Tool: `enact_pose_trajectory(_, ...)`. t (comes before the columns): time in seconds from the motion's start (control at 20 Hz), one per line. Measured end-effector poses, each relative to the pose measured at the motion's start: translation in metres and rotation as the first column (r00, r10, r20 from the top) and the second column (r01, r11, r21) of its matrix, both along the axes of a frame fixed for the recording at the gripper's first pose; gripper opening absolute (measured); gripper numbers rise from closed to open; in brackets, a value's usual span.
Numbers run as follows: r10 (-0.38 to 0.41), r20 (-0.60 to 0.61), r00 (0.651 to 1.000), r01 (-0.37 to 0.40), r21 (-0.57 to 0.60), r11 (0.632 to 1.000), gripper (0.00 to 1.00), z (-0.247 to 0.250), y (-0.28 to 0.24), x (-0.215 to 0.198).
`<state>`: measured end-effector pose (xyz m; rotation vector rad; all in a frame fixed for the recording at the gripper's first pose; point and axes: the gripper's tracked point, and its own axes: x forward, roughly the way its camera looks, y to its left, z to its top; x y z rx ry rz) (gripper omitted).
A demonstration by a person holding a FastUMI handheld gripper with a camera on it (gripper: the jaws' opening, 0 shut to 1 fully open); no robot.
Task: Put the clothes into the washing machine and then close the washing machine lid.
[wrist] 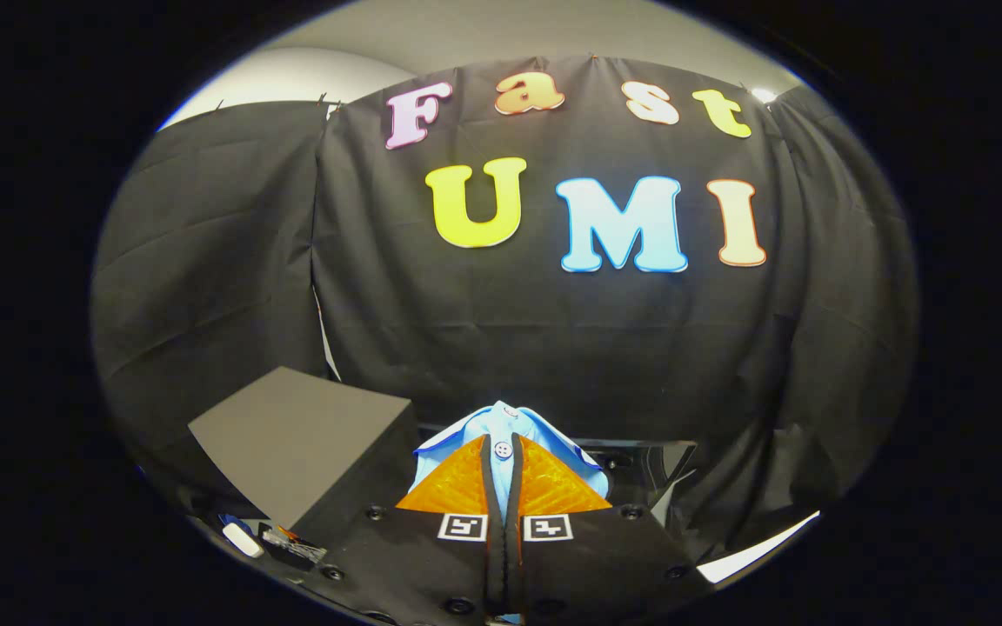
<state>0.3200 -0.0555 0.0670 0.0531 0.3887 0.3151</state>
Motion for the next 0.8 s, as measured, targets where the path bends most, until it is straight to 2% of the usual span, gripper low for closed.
enact_pose_trajectory(0.25, 0.014, -0.121, 0.993, -0.024, -0.078, 0.997, 0.01, -0.097, 0.000, 0.004)
enact_pose_trajectory(0.5, 0.020, -0.242, 0.970, -0.054, -0.134, 0.989, 0.01, -0.198, 0.006, 0.006)
enact_pose_trajectory(0.65, 0.013, -0.326, 0.945, -0.069, -0.159, 0.985, 0.01, -0.251, 0.010, 0.010)
enact_pose_trajectory(0.8, -0.020, -0.442, 0.897, -0.064, -0.173, 0.983, 0.01, -0.307, 0.010, -0.005)
